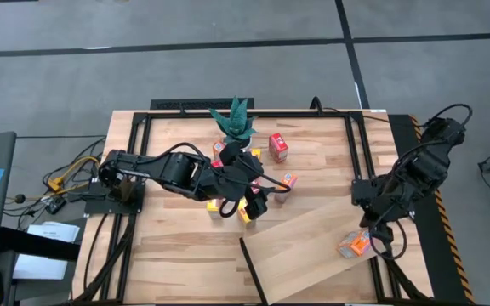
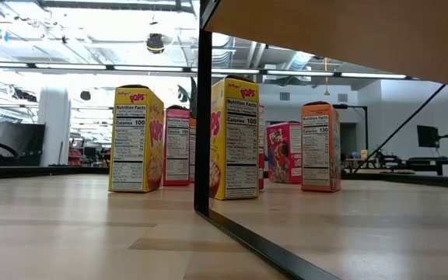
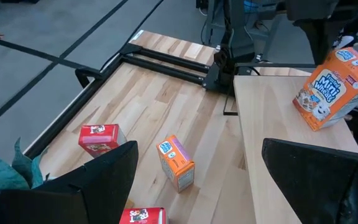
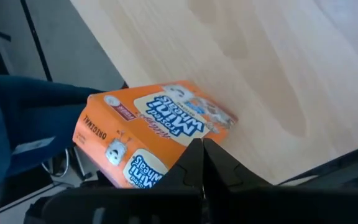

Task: Stack cereal on shelf
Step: Put the top right orange cereal box on the shelf

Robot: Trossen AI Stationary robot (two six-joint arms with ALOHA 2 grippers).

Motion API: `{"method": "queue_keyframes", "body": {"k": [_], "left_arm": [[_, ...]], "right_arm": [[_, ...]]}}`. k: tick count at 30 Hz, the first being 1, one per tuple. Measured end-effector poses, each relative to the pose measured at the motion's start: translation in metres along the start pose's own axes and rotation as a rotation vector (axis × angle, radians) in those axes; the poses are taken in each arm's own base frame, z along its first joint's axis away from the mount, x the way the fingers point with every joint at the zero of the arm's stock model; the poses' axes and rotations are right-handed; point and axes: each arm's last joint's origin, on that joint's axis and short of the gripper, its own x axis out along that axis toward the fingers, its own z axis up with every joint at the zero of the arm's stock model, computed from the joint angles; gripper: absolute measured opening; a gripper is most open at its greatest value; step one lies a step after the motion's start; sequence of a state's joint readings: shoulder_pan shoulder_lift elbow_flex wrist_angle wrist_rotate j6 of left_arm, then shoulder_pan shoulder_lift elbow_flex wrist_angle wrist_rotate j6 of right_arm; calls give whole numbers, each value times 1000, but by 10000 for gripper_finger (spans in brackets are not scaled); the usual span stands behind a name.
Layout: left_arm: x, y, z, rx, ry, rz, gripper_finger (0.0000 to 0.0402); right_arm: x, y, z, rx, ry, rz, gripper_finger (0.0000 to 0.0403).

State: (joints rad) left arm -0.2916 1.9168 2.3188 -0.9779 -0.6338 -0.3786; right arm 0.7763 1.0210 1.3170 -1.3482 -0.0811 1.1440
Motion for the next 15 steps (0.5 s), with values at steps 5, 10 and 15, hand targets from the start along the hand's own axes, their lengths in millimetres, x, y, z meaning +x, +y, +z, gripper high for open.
{"method": "queue_keyframes", "body": {"k": [5, 10, 15], "left_arm": [[0, 0, 0, -2, 0, 0, 336], [0, 0, 0, -2, 0, 0, 336], [0, 0, 0, 0, 0, 1, 336]], "right_arm": [[0, 1, -3, -2, 13, 2, 21], [0, 1, -4, 10, 17, -1, 12], [0, 1, -4, 18, 17, -1, 20]]}}
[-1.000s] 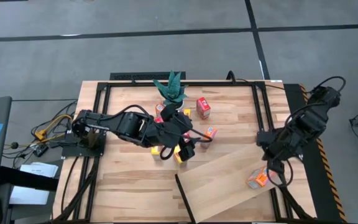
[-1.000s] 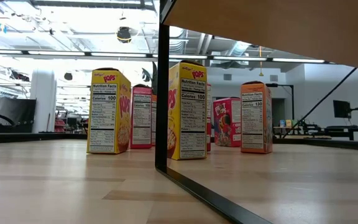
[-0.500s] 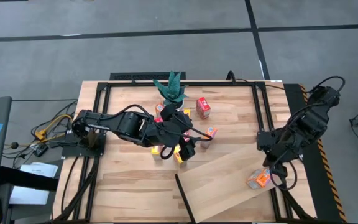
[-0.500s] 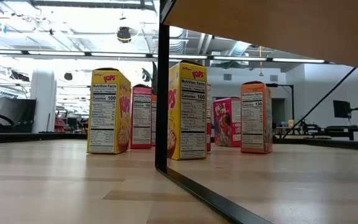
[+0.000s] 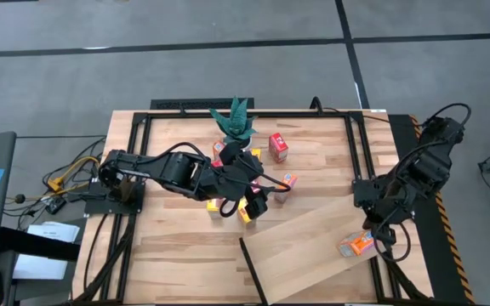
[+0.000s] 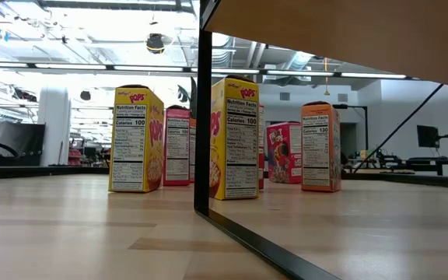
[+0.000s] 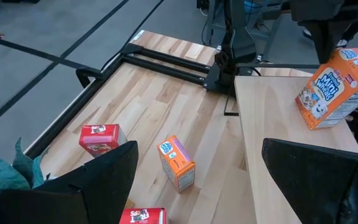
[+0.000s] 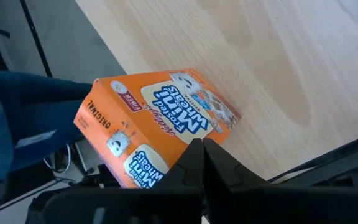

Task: Stack cereal on shelf
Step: Put the top right orange cereal box on the shelf

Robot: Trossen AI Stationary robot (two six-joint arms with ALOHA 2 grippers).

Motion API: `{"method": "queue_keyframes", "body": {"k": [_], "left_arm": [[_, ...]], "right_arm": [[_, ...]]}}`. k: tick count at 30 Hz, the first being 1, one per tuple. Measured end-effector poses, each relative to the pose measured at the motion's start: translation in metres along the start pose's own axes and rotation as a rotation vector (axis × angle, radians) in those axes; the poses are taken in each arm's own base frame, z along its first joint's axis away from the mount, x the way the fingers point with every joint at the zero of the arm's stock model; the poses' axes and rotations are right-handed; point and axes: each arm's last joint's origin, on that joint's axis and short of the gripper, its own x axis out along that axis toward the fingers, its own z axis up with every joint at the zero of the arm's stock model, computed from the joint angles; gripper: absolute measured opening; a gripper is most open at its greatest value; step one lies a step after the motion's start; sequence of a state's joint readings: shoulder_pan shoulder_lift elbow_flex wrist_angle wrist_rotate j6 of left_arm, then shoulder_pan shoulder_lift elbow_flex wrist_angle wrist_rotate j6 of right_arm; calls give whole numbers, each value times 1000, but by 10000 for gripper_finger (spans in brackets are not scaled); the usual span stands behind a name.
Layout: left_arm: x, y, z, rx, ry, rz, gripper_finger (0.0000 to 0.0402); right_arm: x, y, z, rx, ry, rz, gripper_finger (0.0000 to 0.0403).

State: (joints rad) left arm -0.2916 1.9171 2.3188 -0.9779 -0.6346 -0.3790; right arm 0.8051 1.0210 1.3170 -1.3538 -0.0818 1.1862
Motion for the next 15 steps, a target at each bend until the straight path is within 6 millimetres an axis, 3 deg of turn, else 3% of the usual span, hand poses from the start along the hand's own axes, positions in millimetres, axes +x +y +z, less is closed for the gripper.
{"method": "queue_keyframes", "body": {"k": [15], "left_arm": [[0, 0, 0, 3, -1, -3, 336]], "right_arm": [[-5, -10, 5, 4, -40, -69, 26]]}}
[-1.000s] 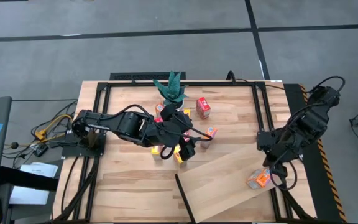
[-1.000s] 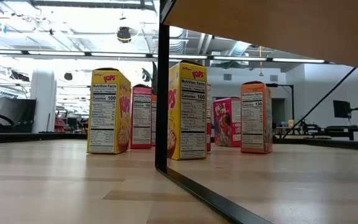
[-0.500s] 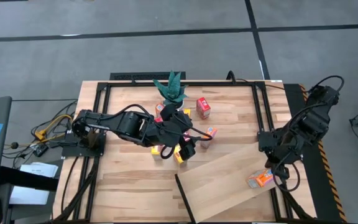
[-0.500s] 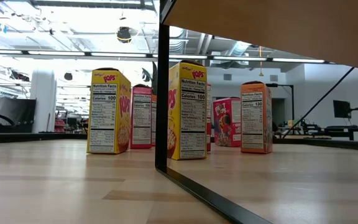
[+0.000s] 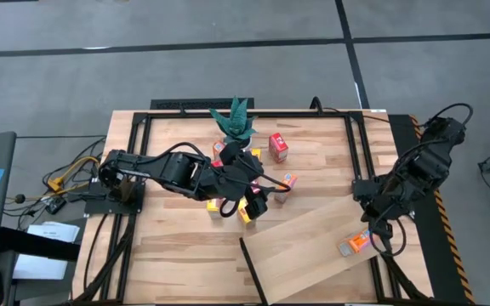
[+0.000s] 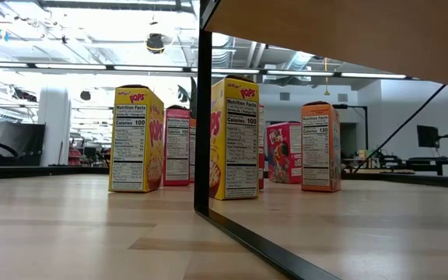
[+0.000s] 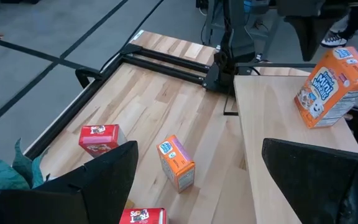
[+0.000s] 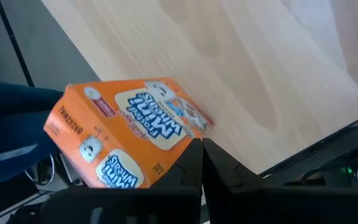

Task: Stack cereal on shelf
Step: Put the top right orange cereal box on the shelf, then put the bottom orange cereal box on the shelf aligned with the other orange cereal box

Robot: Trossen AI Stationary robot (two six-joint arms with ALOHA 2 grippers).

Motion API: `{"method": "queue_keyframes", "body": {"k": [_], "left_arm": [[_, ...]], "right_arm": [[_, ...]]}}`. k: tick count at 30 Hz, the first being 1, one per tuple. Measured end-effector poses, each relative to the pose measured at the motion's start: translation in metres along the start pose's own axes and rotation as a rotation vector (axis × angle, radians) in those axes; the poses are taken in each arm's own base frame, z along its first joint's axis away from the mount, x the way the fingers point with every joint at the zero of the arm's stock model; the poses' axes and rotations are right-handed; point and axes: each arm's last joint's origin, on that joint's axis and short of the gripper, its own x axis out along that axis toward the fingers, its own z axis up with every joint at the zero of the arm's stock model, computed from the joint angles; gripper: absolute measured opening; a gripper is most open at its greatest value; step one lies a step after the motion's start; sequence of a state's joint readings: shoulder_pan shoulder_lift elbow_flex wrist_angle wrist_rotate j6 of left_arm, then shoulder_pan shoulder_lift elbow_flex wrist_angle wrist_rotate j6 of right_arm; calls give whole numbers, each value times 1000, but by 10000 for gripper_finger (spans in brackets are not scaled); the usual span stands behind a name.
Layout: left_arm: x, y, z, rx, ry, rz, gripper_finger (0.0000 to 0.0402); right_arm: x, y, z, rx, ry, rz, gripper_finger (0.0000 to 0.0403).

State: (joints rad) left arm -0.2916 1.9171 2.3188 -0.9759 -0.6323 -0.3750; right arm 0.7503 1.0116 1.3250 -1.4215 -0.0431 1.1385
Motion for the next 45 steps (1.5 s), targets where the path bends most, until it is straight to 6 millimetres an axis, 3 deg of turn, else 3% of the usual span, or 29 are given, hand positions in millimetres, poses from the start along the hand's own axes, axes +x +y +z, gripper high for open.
{"method": "queue_keyframes", "body": {"k": [7, 10, 18, 28, 34, 37, 45], "left_arm": [[2, -3, 6, -7, -11, -146, 336], [15, -3, 5, -13, 20, -206, 336], [70, -6, -11, 177, 78, -196, 336], [162, 28, -39, 59, 203, -72, 336], [183, 38, -49, 71, 220, 44, 336], [190, 40, -53, 70, 216, 84, 336], [221, 28, -87, 142, 325, 53, 336]], "right_arm": [[-21, -2, 13, -45, -108, 17, 33], [-34, -2, 18, -63, -172, 40, 30], [-47, -2, 19, -123, -214, 66, 74], [-46, -15, 14, -139, -189, -87, 194], [-49, -18, 15, -136, -282, -149, 229], [-51, -20, 15, -108, -316, -158, 229], [-51, -21, 17, -27, -377, -186, 215]]}}
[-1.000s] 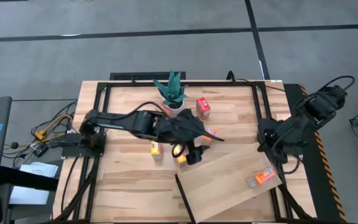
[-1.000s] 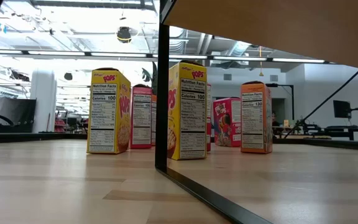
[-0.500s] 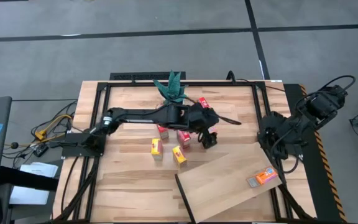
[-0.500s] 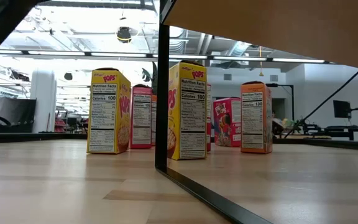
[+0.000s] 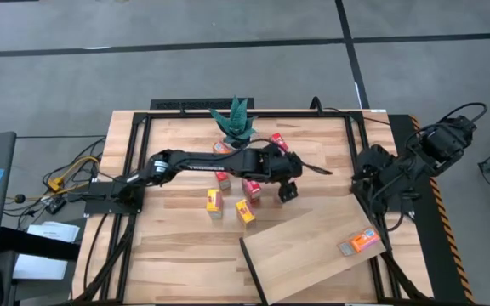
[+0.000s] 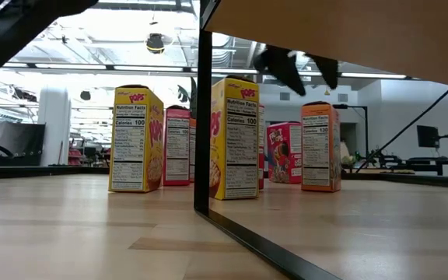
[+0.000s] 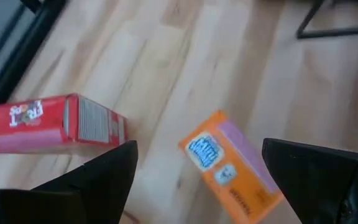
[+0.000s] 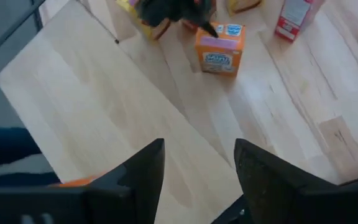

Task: Stack cereal on shelf
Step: Put the bottom orange cereal box on the shelf aligned with the other orange cereal box

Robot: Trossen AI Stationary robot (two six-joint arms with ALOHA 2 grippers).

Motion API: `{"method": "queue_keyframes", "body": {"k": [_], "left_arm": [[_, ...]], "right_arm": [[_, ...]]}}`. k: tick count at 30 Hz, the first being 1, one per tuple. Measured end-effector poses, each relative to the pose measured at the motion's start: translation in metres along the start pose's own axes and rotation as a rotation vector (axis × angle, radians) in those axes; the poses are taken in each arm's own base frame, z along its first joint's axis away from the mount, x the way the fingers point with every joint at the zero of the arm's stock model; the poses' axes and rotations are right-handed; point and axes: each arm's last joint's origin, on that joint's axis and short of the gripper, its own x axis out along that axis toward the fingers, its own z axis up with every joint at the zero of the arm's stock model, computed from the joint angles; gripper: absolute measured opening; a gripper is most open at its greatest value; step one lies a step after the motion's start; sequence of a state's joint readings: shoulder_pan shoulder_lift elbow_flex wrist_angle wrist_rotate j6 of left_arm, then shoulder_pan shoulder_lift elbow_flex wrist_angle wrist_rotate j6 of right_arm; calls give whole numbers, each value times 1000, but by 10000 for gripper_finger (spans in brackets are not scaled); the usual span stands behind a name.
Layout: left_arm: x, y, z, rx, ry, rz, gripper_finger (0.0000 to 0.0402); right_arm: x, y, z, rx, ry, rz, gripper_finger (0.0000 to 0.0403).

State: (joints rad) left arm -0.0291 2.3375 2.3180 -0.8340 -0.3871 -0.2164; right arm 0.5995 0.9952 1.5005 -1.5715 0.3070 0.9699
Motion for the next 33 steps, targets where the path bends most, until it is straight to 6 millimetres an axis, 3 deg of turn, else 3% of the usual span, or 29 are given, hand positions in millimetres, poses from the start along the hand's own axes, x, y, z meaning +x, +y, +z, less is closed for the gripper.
{"method": "queue_keyframes", "body": {"k": [4, 16, 26, 33], "left_arm": [[5, -5, -6, 47, 9, 102, 336], [6, -10, -5, -42, -27, 94, 336], [-2, -28, -9, -41, -55, 129, 336], [14, -35, -20, -71, -11, 128, 336]], "right_arm": [[2, 2, 1, 29, -5, -12, 211], [3, 2, 1, 40, -6, -17, 198], [3, 2, 1, 16, -7, -18, 182], [3, 2, 1, 13, -7, -18, 178]]}}
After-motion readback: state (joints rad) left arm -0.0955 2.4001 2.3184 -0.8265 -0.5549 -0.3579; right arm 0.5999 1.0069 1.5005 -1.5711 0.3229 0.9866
